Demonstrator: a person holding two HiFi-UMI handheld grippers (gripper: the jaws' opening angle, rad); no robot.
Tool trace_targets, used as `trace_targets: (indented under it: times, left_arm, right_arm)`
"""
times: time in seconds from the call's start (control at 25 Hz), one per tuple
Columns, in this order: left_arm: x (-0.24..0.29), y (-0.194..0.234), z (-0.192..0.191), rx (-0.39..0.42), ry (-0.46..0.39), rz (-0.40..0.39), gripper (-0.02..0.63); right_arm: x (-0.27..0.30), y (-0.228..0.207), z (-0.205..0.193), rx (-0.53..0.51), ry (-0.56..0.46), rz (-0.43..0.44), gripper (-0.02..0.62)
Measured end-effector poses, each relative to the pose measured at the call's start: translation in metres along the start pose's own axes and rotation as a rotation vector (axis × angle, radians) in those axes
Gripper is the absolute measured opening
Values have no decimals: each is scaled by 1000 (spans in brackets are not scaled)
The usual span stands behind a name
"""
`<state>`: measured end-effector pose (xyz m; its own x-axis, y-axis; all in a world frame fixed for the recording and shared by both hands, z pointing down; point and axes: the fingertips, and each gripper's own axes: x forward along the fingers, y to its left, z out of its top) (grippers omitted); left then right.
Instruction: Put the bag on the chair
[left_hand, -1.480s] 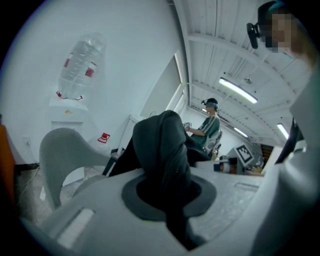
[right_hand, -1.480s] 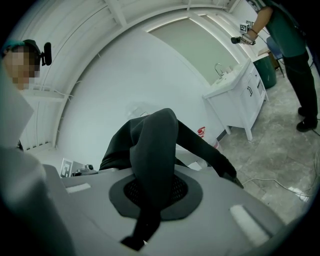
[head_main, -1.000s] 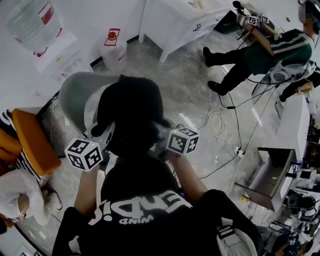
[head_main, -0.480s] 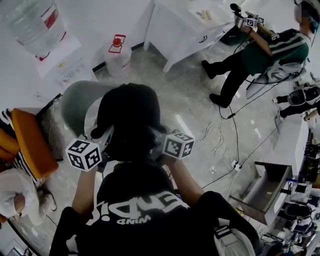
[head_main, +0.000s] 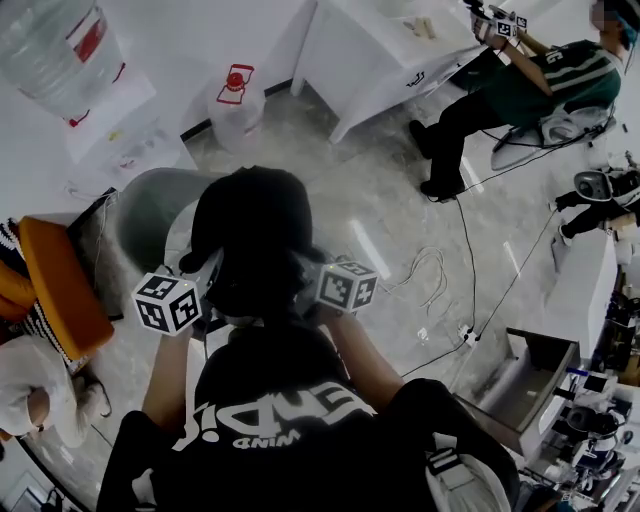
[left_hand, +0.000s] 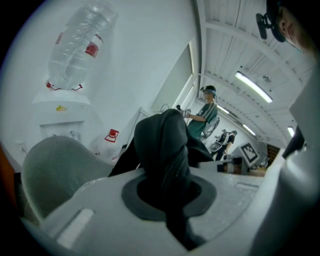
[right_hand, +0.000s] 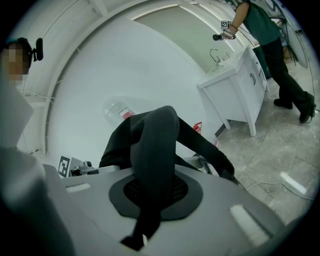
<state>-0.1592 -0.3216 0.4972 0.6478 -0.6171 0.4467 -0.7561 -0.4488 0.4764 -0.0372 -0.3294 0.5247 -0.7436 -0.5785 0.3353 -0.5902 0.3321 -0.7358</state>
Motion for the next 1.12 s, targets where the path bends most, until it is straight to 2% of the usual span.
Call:
trace_targets:
  times: [0.6,1.12]
  left_arm:
    - [63,66,-12,-48,59,44,23]
    - [100,115,-41,-116,124,80,23]
  right_arm:
    - [62,-65,-3,55,50,-29,11]
    - [107,-112,-21,66,130,-55,11]
